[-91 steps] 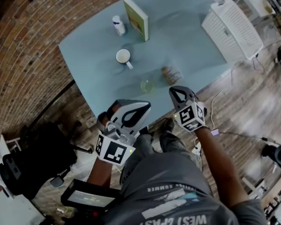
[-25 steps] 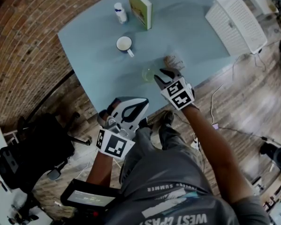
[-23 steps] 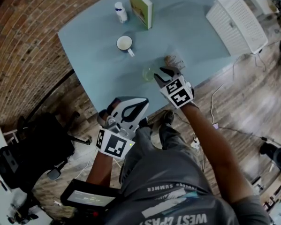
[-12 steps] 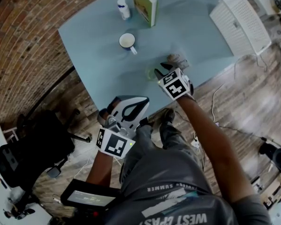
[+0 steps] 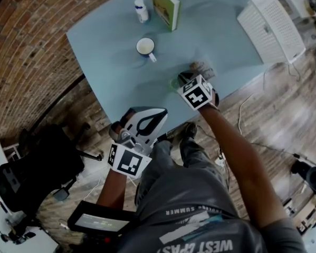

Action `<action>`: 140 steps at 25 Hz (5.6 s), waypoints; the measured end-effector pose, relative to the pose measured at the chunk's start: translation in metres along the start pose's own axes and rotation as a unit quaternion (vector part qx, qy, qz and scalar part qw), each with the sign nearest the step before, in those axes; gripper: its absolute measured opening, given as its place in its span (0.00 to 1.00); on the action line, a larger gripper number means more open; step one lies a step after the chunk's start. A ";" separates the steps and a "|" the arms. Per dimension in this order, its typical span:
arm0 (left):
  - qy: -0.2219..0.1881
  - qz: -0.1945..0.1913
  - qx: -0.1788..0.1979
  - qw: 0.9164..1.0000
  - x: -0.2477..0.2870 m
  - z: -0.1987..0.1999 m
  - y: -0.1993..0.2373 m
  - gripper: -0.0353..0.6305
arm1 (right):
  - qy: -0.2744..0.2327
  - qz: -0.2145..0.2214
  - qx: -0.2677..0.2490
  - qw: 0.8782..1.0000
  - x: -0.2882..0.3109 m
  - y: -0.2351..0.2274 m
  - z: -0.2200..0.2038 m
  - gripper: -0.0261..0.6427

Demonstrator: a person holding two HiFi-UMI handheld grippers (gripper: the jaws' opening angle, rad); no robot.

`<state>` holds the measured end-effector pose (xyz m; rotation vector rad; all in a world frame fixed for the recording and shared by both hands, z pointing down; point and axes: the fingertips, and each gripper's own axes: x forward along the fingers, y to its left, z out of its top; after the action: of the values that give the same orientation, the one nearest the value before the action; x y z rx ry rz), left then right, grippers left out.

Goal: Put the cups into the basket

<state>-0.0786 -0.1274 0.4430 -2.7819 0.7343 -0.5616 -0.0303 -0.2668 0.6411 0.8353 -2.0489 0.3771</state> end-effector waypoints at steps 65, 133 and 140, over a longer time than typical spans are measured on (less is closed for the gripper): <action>-0.036 -0.043 0.063 0.996 0.083 0.082 -0.018 0.06 | -0.207 -0.115 0.038 0.971 -0.250 -0.110 0.010 0.09; -0.142 -0.061 0.109 0.982 0.180 0.210 0.080 0.05 | -0.283 -0.257 0.076 0.921 -0.386 -0.285 0.021 0.09; -0.131 -0.042 0.105 0.985 0.220 0.226 0.088 0.05 | -0.290 -0.244 0.074 0.923 -0.391 -0.343 0.015 0.09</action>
<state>0.1535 -0.2912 0.2802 -2.6286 0.4743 -0.2605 0.3509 -0.3607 0.2994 1.6620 -2.2438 -0.0060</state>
